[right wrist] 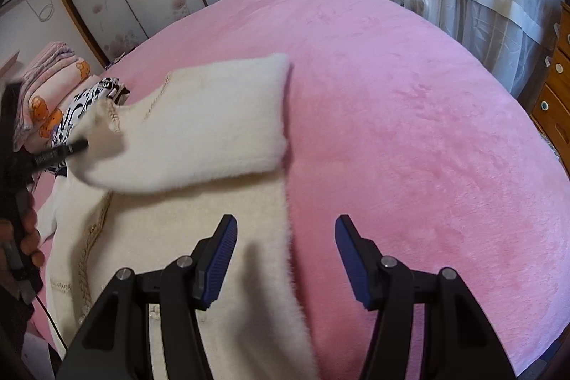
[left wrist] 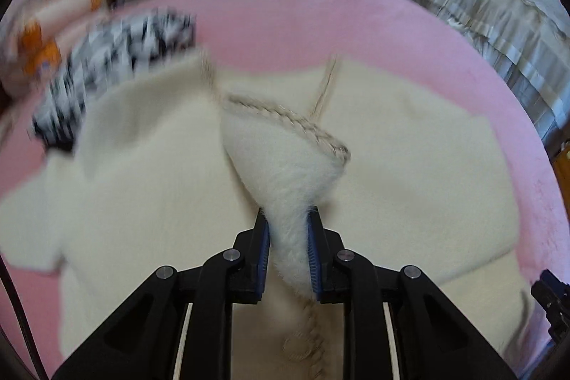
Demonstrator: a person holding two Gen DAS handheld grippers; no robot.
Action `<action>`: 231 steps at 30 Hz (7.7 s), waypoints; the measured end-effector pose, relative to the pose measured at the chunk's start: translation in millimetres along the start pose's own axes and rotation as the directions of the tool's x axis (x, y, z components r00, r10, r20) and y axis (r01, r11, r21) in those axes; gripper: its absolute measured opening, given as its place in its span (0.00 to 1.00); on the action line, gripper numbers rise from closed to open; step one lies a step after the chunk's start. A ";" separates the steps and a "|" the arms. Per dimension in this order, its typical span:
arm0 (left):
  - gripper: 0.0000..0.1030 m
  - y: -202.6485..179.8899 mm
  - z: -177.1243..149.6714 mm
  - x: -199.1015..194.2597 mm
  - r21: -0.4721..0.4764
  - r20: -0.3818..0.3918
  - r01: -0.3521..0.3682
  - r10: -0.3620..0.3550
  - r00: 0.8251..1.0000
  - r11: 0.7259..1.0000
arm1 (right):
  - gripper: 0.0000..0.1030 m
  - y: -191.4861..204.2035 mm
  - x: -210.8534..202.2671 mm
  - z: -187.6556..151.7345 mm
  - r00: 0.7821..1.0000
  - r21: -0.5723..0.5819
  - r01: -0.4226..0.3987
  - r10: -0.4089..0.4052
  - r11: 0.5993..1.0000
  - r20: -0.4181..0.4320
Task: Fold large clothes
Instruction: 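Grasp the braided front edge with the left tool while the right tool grasps the side, then fold the cardigan side over the front with both tools and release, then move the left tool to the other sleeve and grasp its cuff, then fold the sleeve with the left tool across the cardigan front, release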
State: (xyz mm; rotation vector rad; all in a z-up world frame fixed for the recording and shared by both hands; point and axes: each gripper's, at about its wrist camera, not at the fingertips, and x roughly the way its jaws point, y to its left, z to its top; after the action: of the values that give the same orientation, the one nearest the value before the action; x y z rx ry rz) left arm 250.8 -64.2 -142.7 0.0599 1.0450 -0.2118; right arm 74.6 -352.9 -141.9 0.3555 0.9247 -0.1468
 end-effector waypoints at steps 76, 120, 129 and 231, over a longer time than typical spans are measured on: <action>0.32 51.4 -8.6 30.6 -0.150 0.014 0.014 -0.012 1.000 0.989 | 0.39 162.4 113.0 45.6 0.995 -0.357 0.008 -0.042 0.934 -0.087; 0.64 11.0 -42.7 -63.1 -0.087 0.102 0.049 -0.040 0.994 0.995 | 0.29 54.1 32.6 33.4 0.973 -0.048 0.215 -0.218 0.976 -0.071; 0.64 6.4 -87.8 -109.8 -0.070 0.060 0.070 -0.066 0.996 0.995 | 0.29 92.1 -5.0 -10.4 0.987 -0.057 0.121 -0.126 0.991 -0.104; 0.19 96.9 -26.0 -48.9 -0.038 0.031 0.058 -0.056 0.998 0.998 | 0.45 234.3 39.0 -14.7 0.997 -0.032 -0.035 0.033 0.999 -0.075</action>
State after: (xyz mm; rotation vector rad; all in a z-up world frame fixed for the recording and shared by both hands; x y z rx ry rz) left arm 224.6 41.5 -118.6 -0.0080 1.0210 -0.2434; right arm 151.2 -128.2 -125.8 0.3476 0.9931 -0.0873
